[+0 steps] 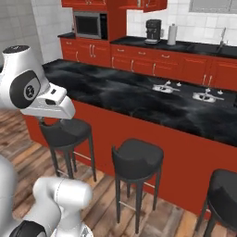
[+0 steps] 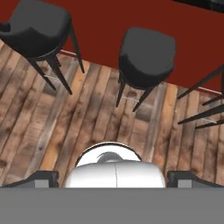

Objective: There is a bowl on the dining counter. Grab a lemon wedge from the fridge and place it in the bowl. Then get the liquor bottle and glass cup from the cabinet and place them next to the bowl.

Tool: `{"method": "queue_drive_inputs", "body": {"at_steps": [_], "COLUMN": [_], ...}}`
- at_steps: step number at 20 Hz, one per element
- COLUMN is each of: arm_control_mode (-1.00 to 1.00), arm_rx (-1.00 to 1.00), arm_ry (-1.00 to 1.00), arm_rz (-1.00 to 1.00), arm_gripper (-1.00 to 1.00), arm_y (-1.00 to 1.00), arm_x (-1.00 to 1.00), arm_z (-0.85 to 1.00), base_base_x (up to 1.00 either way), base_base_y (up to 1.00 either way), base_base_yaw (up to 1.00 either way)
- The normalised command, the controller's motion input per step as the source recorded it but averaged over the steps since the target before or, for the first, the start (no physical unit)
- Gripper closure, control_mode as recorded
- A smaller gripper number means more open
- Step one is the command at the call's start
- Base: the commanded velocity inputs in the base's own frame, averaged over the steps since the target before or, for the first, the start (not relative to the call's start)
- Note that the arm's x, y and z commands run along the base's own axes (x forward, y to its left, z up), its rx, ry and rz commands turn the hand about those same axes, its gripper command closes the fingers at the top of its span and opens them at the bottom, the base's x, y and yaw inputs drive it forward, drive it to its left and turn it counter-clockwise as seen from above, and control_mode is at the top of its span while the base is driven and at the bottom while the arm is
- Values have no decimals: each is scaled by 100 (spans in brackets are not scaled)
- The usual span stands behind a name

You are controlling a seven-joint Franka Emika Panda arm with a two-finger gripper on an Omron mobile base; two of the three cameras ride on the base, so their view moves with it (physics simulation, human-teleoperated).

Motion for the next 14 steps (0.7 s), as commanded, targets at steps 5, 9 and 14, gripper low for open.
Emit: {"method": "queue_drive_inputs", "body": {"at_steps": [5,9,14], "arm_control_mode": [100,100,100], "arm_rx": [0,0,0], "arm_ry": [0,0,0], "arm_rz": [0,0,0], "arm_gripper": [-100,-100,-100], "arm_y": [0,0,0], "arm_x": [0,0,0], "arm_z": [0,0,0], "base_base_x": [4,2,0], "base_base_y": [100,100,100], "base_base_yaw": [-5,-4,-4]}}
